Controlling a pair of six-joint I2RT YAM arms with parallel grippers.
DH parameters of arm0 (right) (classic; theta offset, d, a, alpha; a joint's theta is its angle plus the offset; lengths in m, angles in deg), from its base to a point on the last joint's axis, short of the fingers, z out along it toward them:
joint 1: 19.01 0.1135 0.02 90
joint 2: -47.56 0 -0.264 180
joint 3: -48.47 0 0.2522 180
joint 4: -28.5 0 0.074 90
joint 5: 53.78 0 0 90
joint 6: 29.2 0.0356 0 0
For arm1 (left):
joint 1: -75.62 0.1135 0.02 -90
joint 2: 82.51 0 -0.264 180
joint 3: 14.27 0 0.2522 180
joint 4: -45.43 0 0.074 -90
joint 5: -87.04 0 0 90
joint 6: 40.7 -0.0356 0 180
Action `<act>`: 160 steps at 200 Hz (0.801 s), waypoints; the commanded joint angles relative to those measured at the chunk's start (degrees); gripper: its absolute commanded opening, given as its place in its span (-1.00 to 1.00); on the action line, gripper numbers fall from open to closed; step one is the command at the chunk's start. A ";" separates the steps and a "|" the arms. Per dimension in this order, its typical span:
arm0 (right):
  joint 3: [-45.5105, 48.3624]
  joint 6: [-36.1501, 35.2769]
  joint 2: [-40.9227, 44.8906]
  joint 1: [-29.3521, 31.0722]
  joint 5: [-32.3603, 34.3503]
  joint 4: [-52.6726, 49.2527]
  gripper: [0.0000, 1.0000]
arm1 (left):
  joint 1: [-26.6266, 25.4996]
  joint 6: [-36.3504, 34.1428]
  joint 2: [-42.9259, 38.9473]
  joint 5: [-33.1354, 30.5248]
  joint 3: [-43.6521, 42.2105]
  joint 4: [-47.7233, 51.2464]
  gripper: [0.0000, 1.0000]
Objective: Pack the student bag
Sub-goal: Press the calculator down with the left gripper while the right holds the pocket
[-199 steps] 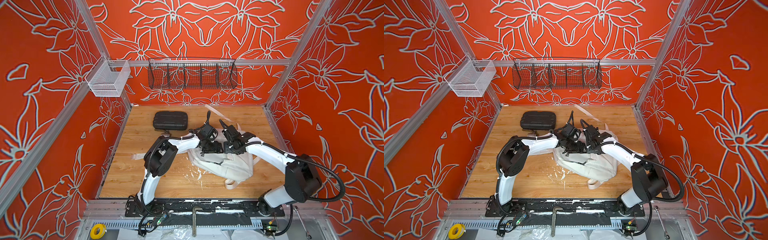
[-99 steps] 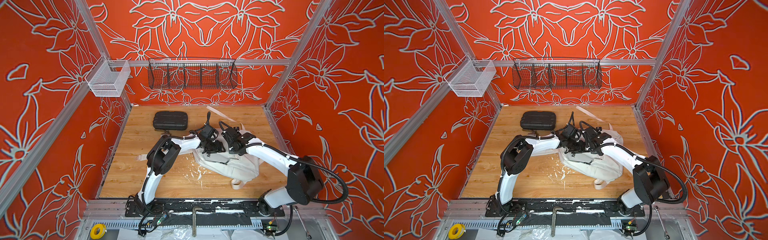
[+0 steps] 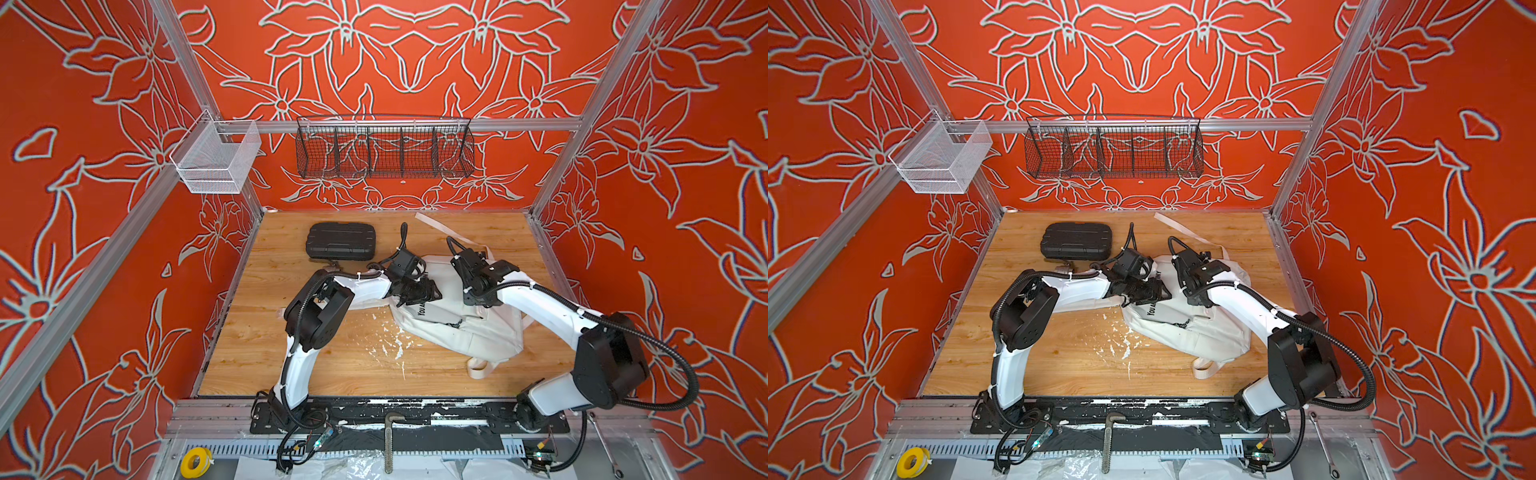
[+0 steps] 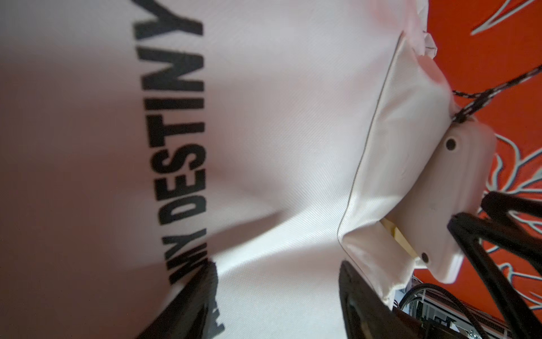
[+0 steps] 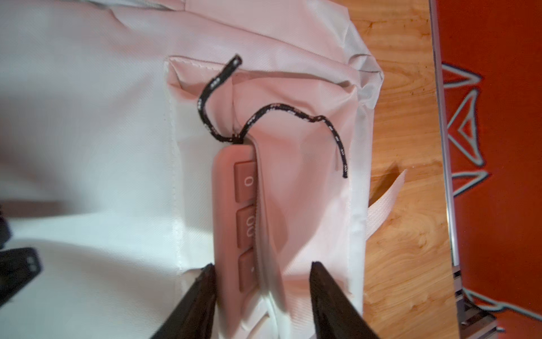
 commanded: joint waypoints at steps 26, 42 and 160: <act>-1.91 0.27 -5.55 -1.18 -0.41 -4.12 0.46 | 2.14 0.84 2.79 -5.97 -4.84 10.31 0.34; -2.67 1.42 -6.82 0.18 1.81 -3.64 0.58 | 2.12 1.31 2.54 -5.91 -5.15 9.86 0.34; -3.59 5.83 -6.35 0.15 13.41 -14.27 -0.28 | 4.44 3.22 -0.26 -6.20 -9.35 9.00 0.31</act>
